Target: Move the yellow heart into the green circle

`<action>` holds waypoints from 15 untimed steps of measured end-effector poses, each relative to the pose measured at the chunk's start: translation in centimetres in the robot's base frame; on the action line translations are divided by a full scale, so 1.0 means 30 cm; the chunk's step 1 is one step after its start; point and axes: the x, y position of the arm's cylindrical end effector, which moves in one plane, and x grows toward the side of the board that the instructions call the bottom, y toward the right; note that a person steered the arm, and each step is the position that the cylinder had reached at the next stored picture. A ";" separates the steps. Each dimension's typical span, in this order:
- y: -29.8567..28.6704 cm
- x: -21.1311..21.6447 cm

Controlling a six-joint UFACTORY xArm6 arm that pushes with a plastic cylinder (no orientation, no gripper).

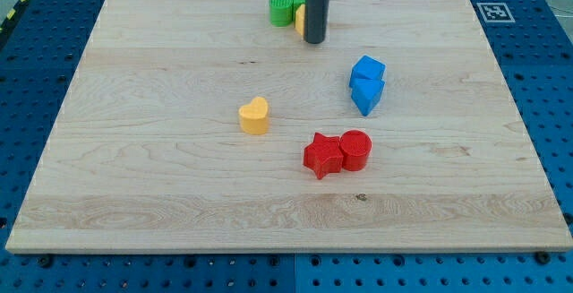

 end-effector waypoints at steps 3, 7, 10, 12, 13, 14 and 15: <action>-0.181 0.183; -0.304 0.581; -0.169 0.620; -0.087 0.492; -0.088 0.517; -0.134 0.368; -0.152 0.203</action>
